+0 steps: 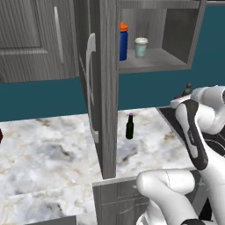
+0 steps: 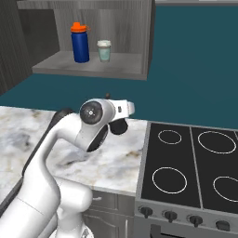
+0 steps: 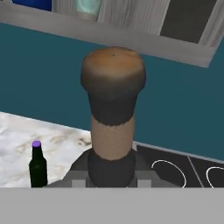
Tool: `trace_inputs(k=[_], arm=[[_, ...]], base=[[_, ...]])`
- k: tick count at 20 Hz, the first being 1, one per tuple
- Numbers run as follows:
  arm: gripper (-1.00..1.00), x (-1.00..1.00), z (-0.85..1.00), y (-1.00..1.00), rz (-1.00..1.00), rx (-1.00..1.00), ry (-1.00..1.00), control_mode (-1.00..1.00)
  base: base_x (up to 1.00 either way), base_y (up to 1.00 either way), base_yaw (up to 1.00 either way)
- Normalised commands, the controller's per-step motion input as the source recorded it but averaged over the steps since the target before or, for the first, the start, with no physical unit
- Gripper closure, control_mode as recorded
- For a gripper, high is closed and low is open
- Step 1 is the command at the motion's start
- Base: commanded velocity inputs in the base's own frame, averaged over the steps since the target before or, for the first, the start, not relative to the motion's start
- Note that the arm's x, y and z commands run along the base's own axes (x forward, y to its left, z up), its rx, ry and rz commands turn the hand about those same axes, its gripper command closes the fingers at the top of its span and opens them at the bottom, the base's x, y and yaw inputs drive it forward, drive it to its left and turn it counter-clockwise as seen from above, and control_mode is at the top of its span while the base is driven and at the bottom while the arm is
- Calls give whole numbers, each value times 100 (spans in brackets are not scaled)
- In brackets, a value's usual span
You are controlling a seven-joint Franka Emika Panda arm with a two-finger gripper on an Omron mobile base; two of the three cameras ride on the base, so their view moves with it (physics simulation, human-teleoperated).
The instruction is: Sort all alcoholic drinks to one cabinet, and non-alcoholic drinks to the other.
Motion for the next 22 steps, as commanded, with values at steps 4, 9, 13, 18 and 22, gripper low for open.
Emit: trace_inputs(k=[4,9,13,18,22], arm=[[100,-6,52,5,1,-1,14,-100],[100,-8,18,13,0,-1,7,-100],[100,-18,0,0,0,0,0,-100],[100,-3,0,0,0,0,0,-100],[100,0,0,0,0,0,4,-100]], base=[[0,0,0],[0,0,0],[0,0,0],[0,0,0],[0,0,0]])
